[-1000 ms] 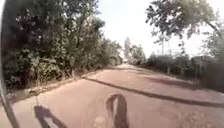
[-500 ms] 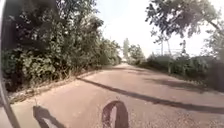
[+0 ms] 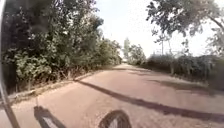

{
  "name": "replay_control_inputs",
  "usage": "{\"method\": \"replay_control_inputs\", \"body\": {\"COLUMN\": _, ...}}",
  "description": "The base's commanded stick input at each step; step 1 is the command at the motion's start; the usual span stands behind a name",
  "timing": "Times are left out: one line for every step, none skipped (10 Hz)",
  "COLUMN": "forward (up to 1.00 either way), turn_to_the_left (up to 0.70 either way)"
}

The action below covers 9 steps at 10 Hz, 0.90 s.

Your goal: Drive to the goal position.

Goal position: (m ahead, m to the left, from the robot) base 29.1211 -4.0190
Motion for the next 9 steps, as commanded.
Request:
{"method": "replay_control_inputs", "body": {"forward": 0.7, "turn_to_the_left": -0.18}}
{"method": "replay_control_inputs", "body": {"forward": 0.7, "turn_to_the_left": -0.32}}
{"method": "replay_control_inputs", "body": {"forward": 0.7, "turn_to_the_left": -0.33}}
{"method": "replay_control_inputs", "body": {"forward": 0.7, "turn_to_the_left": -0.33}}
{"method": "replay_control_inputs", "body": {"forward": 0.7, "turn_to_the_left": -0.24}}
{"method": "replay_control_inputs", "body": {"forward": 0.7, "turn_to_the_left": -0.08}}
{"method": "replay_control_inputs", "body": {"forward": 0.7, "turn_to_the_left": 0.0}}
{"method": "replay_control_inputs", "body": {"forward": 0.7, "turn_to_the_left": 0.0}}
{"method": "replay_control_inputs", "body": {"forward": 0.7, "turn_to_the_left": 0.0}}
